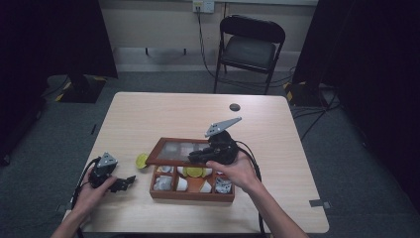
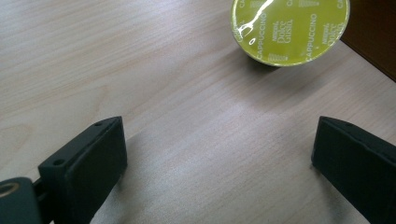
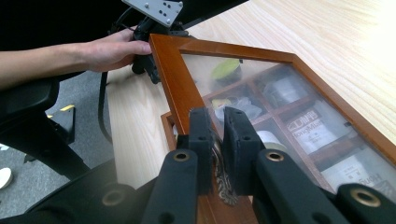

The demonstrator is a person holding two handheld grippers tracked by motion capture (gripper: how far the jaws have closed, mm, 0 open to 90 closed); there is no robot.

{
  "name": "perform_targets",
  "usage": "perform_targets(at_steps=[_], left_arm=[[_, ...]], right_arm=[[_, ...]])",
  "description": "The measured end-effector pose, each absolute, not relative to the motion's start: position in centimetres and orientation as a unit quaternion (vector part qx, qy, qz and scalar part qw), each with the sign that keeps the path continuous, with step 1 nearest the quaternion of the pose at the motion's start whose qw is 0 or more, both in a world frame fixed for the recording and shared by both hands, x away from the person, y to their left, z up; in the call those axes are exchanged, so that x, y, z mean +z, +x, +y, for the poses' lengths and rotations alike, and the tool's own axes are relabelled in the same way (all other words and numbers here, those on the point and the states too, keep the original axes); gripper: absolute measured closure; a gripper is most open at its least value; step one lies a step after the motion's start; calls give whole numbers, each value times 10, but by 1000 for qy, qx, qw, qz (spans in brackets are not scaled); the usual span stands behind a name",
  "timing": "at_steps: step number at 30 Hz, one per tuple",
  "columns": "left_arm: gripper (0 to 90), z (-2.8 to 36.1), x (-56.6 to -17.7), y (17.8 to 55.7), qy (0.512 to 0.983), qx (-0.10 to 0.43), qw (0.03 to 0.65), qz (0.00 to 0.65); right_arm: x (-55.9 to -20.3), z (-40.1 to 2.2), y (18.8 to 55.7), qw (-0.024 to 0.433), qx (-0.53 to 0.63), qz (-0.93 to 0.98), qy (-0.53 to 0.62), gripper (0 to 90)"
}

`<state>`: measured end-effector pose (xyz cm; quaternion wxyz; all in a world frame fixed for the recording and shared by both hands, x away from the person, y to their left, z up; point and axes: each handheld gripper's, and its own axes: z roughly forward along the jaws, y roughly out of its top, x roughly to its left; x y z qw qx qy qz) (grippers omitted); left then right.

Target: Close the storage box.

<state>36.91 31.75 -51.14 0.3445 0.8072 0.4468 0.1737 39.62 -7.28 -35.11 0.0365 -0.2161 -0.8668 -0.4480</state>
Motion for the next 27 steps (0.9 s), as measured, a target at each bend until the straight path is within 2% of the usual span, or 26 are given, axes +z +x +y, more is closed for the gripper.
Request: perform_targets(at_steps=[27], left_arm=[[28, 317, -511, 369, 807, 174, 344, 448]], right_arm=[[-369, -70, 385, 42, -431, -878, -205, 820]])
